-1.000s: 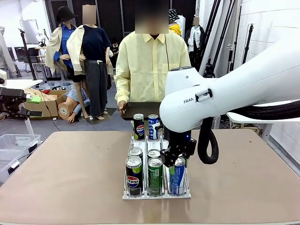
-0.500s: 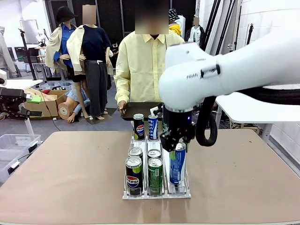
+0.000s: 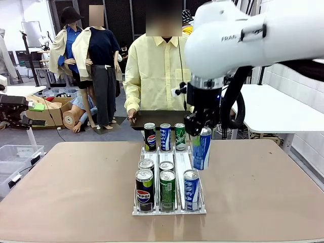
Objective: Retrieve and hand over the desired beverage to the person.
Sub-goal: Pick up a can of the same type that the person held from the Automatic Can Dispenser, then place the picked can on the Handle tray extended by the person.
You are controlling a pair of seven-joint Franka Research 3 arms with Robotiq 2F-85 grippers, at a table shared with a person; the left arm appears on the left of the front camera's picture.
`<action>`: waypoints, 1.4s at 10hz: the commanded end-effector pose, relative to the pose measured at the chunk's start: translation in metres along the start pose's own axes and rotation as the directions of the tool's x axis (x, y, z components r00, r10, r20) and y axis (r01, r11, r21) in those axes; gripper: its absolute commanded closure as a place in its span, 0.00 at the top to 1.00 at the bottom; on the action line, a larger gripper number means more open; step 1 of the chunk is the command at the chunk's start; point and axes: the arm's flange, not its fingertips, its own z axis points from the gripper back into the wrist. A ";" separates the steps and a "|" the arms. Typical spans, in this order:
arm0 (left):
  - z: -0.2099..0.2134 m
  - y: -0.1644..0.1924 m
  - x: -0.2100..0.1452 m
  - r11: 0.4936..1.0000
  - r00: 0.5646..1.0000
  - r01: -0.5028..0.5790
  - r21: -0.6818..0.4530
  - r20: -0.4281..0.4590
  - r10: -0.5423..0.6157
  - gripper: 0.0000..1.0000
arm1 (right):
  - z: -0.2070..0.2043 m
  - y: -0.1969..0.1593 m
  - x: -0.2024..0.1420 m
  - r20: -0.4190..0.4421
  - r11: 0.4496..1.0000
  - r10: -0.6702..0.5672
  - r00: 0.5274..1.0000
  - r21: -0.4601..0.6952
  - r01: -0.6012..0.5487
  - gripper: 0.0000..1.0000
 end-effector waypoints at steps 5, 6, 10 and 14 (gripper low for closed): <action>0.002 -0.002 0.000 1.000 1.000 -0.001 -0.014 0.008 0.001 1.00 | 0.060 -0.072 -0.040 -0.010 0.991 -0.111 0.994 -0.083 0.110 0.09; 0.002 -0.002 0.000 1.000 1.000 -0.001 -0.014 0.008 0.001 1.00 | 0.065 -0.090 -0.050 -0.010 0.988 -0.135 0.991 -0.083 0.134 0.09; 0.002 -0.002 0.000 1.000 1.000 -0.001 -0.014 0.008 0.001 1.00 | 0.062 -0.159 -0.087 0.002 0.981 -0.194 0.981 -0.014 0.194 0.09; 0.002 -0.002 0.000 1.000 1.000 -0.001 -0.014 0.008 0.001 1.00 | 0.062 -0.168 -0.086 -0.015 0.977 -0.212 0.977 -0.024 0.211 0.09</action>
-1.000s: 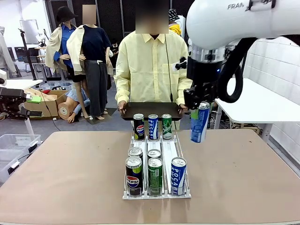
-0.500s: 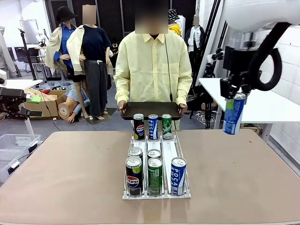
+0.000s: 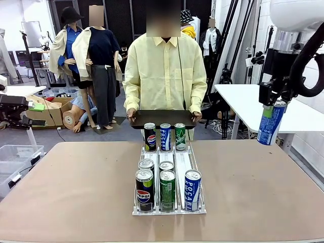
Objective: Retrieve and hand over the desired beverage to the person.
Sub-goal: Place the picked can on the Handle tray extended by the person.
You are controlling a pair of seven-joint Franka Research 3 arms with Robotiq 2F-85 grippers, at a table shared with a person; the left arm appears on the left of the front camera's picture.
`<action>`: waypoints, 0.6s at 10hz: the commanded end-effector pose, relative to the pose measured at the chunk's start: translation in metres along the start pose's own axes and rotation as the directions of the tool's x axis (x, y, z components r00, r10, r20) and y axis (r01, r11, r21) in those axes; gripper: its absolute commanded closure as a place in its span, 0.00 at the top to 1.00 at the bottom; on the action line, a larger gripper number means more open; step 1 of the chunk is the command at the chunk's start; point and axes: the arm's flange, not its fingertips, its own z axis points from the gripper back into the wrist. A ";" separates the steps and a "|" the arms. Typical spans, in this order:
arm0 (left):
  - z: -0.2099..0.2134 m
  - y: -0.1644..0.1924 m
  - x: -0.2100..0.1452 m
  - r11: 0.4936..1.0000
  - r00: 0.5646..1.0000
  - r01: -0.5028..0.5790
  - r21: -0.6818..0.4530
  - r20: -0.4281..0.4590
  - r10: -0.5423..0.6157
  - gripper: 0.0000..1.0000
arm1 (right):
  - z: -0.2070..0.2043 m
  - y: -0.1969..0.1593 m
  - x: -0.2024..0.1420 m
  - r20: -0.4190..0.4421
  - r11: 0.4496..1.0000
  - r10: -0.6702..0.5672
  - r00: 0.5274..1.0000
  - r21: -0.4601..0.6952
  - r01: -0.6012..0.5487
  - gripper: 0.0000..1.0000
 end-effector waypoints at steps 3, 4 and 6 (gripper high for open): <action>0.002 -0.002 0.000 1.000 1.000 -0.001 -0.014 0.008 0.001 1.00 | 0.003 0.008 0.005 0.004 1.000 -0.002 1.000 -0.009 0.002 0.09; 0.002 -0.002 0.000 1.000 1.000 -0.001 -0.014 0.008 0.001 1.00 | 0.003 0.008 0.005 0.004 1.000 -0.002 1.000 -0.009 0.002 0.09; 0.002 -0.002 0.000 1.000 1.000 -0.001 -0.014 0.008 0.001 1.00 | 0.003 0.008 0.005 0.004 1.000 -0.002 1.000 -0.009 0.002 0.09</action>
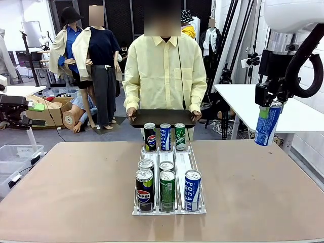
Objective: Retrieve and hand over the desired beverage to the person.
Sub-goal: Place the picked can on the Handle tray extended by the person.
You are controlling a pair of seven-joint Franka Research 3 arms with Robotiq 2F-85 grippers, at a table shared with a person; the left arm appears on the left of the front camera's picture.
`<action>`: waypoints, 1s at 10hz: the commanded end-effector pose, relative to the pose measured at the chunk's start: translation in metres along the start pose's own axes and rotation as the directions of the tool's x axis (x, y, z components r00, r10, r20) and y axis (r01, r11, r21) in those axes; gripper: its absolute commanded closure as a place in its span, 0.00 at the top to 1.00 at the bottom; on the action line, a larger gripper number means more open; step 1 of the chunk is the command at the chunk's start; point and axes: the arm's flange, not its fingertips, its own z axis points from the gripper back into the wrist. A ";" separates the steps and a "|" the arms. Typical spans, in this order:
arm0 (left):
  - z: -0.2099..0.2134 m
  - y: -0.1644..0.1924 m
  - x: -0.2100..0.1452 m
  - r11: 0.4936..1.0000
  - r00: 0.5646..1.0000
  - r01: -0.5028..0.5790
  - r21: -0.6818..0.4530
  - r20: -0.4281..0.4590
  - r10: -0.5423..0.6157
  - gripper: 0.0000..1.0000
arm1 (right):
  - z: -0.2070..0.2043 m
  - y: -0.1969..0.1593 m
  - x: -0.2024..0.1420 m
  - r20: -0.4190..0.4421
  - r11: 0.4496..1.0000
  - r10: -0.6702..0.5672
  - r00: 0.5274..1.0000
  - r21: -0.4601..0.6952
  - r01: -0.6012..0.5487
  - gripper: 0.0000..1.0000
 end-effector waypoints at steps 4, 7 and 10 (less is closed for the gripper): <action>0.002 -0.001 0.000 1.000 1.000 -0.001 -0.014 0.008 0.001 1.00 | 0.004 -0.001 0.002 0.007 1.000 -0.017 1.000 -0.003 0.017 0.09; 0.002 -0.001 0.000 1.000 1.000 -0.001 -0.014 0.008 0.001 1.00 | 0.004 -0.001 0.002 0.007 1.000 -0.017 1.000 -0.003 0.017 0.09; 0.002 -0.001 0.000 1.000 1.000 -0.001 -0.014 0.008 0.001 1.00 | 0.004 -0.001 0.002 0.007 1.000 -0.017 1.000 -0.003 0.017 0.09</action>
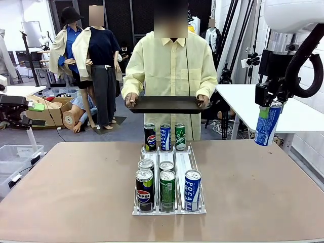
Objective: Retrieve and hand over the desired beverage to the person.
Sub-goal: Place the picked can on the Handle tray extended by the person.
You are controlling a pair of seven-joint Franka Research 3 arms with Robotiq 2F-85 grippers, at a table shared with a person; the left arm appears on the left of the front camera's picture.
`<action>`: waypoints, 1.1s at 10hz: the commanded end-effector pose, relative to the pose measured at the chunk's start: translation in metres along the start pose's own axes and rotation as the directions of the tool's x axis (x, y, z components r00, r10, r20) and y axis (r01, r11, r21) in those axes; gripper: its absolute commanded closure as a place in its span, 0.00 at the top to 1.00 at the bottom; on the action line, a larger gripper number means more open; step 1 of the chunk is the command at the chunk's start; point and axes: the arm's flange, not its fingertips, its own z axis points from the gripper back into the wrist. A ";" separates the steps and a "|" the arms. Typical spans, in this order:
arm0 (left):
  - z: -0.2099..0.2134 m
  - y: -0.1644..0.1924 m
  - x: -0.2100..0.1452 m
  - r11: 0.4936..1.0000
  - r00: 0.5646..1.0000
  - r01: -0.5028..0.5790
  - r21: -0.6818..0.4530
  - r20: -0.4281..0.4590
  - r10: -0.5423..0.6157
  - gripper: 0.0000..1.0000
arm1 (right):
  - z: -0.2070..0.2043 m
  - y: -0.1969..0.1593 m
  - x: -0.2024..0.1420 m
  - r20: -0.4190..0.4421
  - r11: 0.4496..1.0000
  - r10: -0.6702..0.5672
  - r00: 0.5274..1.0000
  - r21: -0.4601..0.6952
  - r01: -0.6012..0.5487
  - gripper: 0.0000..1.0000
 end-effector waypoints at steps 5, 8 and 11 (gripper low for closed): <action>0.002 -0.001 0.000 1.000 1.000 -0.001 -0.014 0.008 0.001 1.00 | 0.004 0.000 0.002 0.007 1.000 -0.017 1.000 -0.003 0.017 0.09; 0.002 -0.001 0.000 1.000 1.000 -0.001 -0.014 0.008 0.001 1.00 | 0.004 0.000 0.002 0.007 1.000 -0.017 1.000 -0.003 0.017 0.09; 0.002 -0.001 0.000 1.000 1.000 -0.001 -0.014 0.008 0.001 1.00 | 0.004 0.000 0.002 0.007 1.000 -0.017 1.000 -0.003 0.017 0.09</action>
